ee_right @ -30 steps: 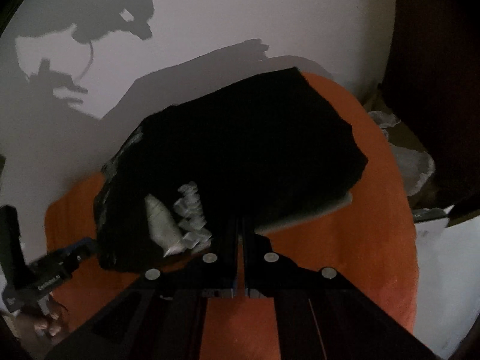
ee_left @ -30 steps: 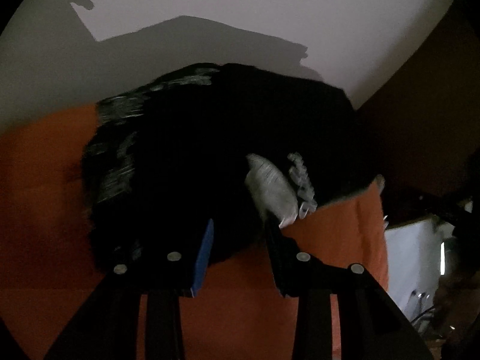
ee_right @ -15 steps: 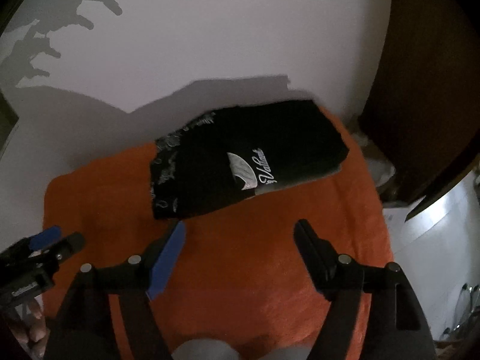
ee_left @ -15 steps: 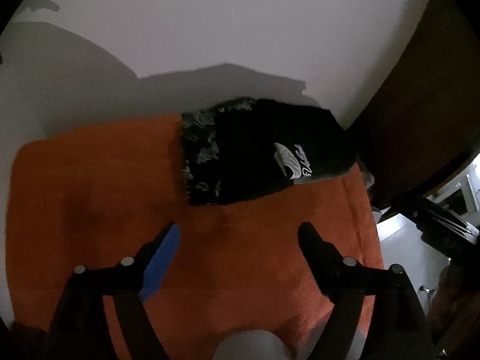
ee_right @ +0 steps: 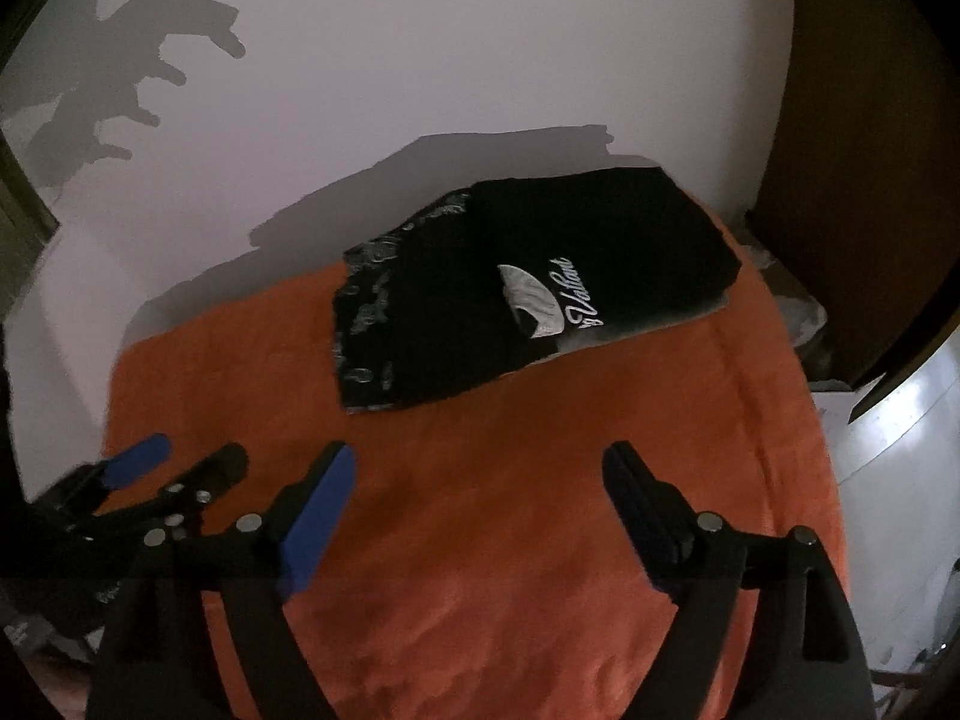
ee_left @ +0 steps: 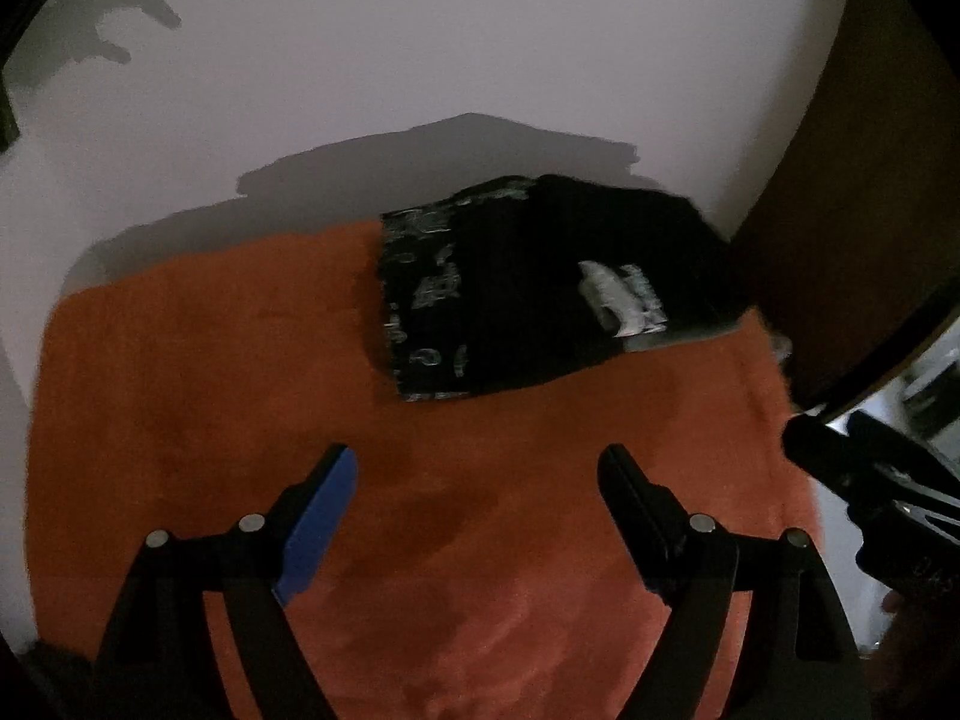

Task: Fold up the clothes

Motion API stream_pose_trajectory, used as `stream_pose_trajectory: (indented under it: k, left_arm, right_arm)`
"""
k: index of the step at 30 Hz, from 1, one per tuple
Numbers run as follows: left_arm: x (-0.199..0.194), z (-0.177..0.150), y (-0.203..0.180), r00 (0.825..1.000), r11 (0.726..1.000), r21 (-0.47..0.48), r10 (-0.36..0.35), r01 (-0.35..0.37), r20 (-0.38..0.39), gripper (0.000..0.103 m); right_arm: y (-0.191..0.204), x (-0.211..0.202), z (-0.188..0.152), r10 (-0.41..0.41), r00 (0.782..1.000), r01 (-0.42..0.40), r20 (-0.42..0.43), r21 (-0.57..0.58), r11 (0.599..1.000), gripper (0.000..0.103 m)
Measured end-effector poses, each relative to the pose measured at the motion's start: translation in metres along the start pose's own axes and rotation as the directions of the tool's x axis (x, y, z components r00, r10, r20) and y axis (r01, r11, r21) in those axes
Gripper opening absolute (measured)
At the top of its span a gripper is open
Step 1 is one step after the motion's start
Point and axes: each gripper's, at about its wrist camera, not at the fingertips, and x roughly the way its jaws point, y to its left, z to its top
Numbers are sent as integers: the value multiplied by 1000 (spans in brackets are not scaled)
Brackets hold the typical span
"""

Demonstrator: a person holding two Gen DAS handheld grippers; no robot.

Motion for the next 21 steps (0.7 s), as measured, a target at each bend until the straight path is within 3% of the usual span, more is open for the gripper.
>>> stream_pose_trajectory:
  k: [3, 5, 8, 11, 13, 17, 21]
  left_arm:
    - [4, -40, -9, 997, 995, 59, 83, -83, 10, 83]
    - [-5, -77, -2, 994, 993, 75, 90, -94, 53, 83]
    - [-18, -131, 17, 995, 999, -4, 45, -45, 86, 83]
    - [-15, -172, 19, 1000, 1000, -9, 0, 0, 18, 83]
    - [-13, -187, 17, 1000, 1000, 6, -5, 5, 3, 83]
    - [-7, -199, 13, 1000, 1000, 27, 9, -8, -29, 83]
    - [-26, -200, 15, 998, 998, 43, 47, -49, 50, 83]
  right_arm:
    - [-1, 10, -35, -35, 999, 37, 32, -69, 997, 88]
    - [-5, 7, -65, -34, 998, 40, 62, -86, 996, 91]
    - [-12, 0, -115, -5, 998, 9, 64, -62, 998, 99]
    - [-8, -9, -153, 45, 996, -40, 76, -72, 997, 99]
    - [-10, -16, -168, 47, 991, -40, 129, -52, 998, 99]
    - [-2, -9, -176, 40, 996, -30, 83, -113, 993, 99]
    - [0, -3, -183, 14, 997, -4, 76, -121, 993, 99]
